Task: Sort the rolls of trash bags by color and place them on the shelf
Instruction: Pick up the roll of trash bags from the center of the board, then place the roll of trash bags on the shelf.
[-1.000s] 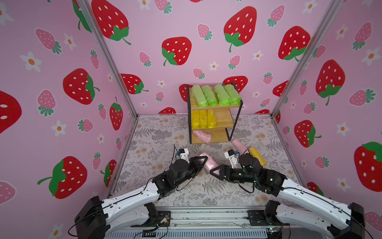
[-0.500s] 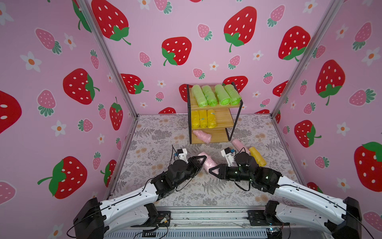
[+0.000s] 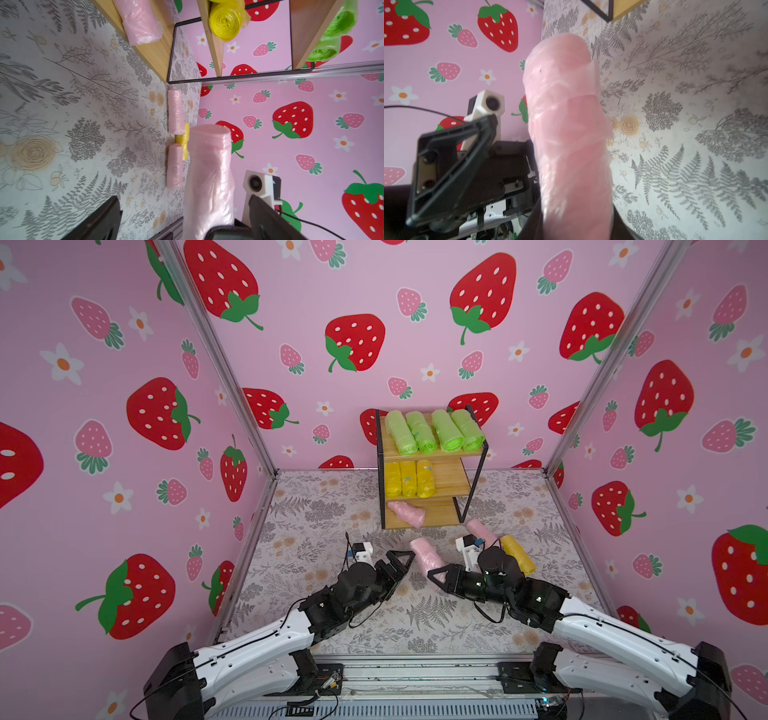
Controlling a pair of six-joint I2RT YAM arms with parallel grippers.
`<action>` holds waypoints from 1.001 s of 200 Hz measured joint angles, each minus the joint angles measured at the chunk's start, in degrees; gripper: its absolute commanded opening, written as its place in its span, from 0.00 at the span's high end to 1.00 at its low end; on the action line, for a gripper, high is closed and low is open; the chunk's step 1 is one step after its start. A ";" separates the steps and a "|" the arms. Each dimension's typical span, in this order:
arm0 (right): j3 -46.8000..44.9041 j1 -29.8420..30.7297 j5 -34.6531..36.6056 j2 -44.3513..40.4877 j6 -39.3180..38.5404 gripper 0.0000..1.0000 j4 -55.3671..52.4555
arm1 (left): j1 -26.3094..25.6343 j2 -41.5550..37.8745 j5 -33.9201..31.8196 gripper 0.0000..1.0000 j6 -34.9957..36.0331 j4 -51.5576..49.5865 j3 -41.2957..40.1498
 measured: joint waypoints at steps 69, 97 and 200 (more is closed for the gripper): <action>-2.32 -16.61 -5.53 18.62 5.16 1.00 20.68 | 0.00 -16.11 -7.04 0.00 7.45 -18.45 3.82; 1.66 -19.06 -9.38 29.35 7.45 1.00 25.92 | 0.00 -22.53 -9.20 0.00 7.43 -21.68 0.61; 18.01 -25.29 -13.97 48.13 7.43 1.00 29.31 | 0.00 -36.30 -12.31 0.00 5.75 -29.09 -8.66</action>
